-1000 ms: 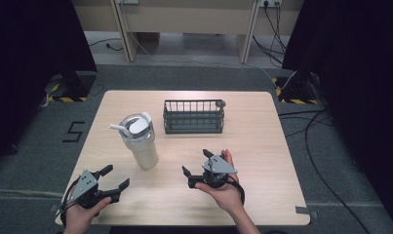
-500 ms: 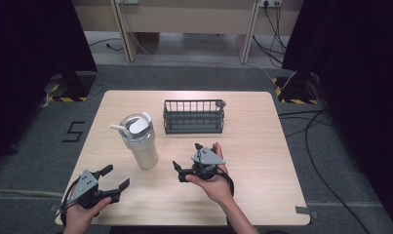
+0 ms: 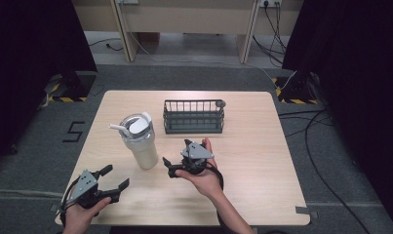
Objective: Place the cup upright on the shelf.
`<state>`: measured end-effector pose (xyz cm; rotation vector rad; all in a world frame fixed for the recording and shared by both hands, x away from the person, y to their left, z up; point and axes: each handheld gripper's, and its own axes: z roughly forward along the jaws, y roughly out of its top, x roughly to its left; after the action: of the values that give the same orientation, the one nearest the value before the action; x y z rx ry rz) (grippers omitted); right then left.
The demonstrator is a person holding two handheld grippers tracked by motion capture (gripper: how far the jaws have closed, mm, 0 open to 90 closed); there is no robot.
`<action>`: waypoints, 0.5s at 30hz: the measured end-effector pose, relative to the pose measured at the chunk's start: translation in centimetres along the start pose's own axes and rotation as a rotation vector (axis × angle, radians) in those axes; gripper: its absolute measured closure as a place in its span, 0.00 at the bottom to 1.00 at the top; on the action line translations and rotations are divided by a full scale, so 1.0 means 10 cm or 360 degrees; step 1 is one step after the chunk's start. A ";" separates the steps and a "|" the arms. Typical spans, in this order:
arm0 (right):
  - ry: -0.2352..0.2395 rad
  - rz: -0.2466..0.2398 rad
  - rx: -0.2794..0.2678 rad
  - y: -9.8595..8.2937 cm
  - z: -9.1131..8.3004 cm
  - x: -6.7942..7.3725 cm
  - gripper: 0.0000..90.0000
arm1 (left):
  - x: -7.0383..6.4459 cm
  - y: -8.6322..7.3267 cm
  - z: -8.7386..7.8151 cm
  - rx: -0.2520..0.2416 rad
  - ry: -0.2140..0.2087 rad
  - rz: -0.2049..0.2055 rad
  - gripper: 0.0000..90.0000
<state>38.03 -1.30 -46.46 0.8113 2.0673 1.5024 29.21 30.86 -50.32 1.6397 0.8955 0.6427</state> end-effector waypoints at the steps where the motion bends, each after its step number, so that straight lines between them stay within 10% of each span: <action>1: 0.0004 0.0001 -0.0001 0.00 0.02 0.01 0.05 | 0.00 0.00 0.00 0.0000 0.0001 -0.0001 0.16; 15: 0.0064 0.0006 -0.0007 0.05 0.23 0.11 0.06 | 0.01 0.01 -0.01 -0.0004 0.0014 -0.0009 0.16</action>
<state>38.86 1.13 -46.71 0.7895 2.0914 1.5367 29.18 31.02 -50.22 1.6326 0.9046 0.6475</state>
